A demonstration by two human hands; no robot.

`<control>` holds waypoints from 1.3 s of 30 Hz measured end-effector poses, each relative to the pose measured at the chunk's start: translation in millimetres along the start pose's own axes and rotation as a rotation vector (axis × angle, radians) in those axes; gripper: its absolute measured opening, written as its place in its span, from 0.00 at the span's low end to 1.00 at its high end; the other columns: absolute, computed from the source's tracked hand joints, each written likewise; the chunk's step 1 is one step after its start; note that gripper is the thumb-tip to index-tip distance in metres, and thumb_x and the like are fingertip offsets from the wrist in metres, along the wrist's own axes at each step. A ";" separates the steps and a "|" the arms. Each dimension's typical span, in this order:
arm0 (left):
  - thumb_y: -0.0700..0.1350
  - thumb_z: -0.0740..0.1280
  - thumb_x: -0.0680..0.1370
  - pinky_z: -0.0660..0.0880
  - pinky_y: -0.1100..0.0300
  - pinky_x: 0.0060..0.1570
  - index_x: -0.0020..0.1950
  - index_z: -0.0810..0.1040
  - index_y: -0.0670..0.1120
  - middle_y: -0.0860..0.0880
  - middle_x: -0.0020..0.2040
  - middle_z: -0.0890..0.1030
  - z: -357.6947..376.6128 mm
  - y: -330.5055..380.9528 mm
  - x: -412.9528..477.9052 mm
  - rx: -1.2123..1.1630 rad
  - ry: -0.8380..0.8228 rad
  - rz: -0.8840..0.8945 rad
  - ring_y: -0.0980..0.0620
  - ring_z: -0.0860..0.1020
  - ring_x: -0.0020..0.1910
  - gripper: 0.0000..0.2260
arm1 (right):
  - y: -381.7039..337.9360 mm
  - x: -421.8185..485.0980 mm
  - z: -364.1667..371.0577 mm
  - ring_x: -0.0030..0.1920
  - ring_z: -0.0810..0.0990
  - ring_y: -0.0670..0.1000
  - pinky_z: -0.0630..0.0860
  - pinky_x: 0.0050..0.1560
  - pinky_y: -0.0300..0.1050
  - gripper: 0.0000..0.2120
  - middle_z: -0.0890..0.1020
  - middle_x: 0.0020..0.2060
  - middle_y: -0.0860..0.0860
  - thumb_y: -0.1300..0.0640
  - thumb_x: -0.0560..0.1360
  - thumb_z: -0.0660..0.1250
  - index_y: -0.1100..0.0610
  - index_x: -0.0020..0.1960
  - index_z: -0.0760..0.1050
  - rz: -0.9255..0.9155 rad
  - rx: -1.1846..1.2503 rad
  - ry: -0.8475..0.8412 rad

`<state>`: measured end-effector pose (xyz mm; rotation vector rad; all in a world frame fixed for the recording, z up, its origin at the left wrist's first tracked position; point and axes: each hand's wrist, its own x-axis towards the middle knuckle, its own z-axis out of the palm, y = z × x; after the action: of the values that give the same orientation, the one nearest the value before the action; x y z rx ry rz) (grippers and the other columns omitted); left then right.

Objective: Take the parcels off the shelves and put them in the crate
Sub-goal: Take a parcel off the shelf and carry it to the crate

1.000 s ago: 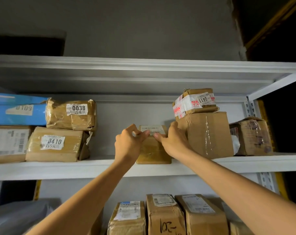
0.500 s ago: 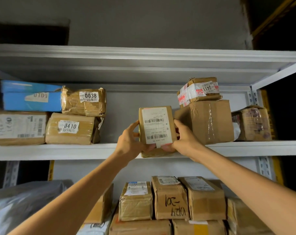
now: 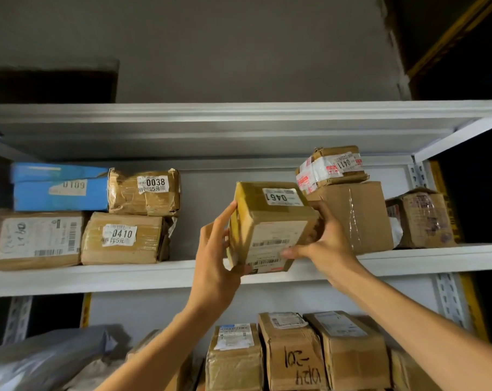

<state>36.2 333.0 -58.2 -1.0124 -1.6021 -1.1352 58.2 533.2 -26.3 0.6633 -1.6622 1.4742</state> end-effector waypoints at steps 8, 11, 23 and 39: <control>0.46 0.77 0.68 0.73 0.51 0.62 0.77 0.50 0.64 0.51 0.68 0.58 1.8 13.3 -3.7 0.314 -0.055 0.283 0.48 0.62 0.69 0.48 | 11.2 12.9 -19.3 0.43 0.85 0.48 0.80 0.40 0.38 0.22 0.86 0.41 0.55 0.78 0.61 0.62 0.63 0.52 0.74 0.269 0.623 -0.224; 0.39 0.78 0.69 0.73 0.45 0.63 0.77 0.53 0.63 0.48 0.69 0.61 2.0 12.3 -6.8 0.377 -0.066 0.314 0.47 0.59 0.75 0.47 | 17.9 9.2 -16.0 0.47 0.84 0.47 0.81 0.44 0.38 0.26 0.86 0.44 0.54 0.79 0.60 0.61 0.62 0.55 0.74 0.308 0.665 -0.248; 0.36 0.72 0.68 0.79 0.39 0.51 0.77 0.60 0.54 0.44 0.60 0.81 -30.9 19.1 30.1 -0.793 -0.049 -0.453 0.41 0.82 0.55 0.41 | -33.3 8.5 -3.1 0.62 0.77 0.58 0.71 0.61 0.57 0.32 0.77 0.65 0.52 0.67 0.63 0.67 0.49 0.65 0.74 0.114 0.486 -0.402; 0.64 0.72 0.61 0.75 0.64 0.45 0.56 0.80 0.57 0.53 0.50 0.84 -48.6 36.1 54.5 -0.262 -0.122 -0.532 0.57 0.81 0.47 0.26 | -51.0 26.3 34.6 0.46 0.80 0.44 0.74 0.41 0.39 0.22 0.82 0.45 0.45 0.35 0.65 0.73 0.49 0.48 0.75 -0.033 -0.290 -0.044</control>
<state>66.1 301.5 10.6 -0.8490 -1.9202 -1.7036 77.7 493.3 23.9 0.5621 -1.8437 1.1714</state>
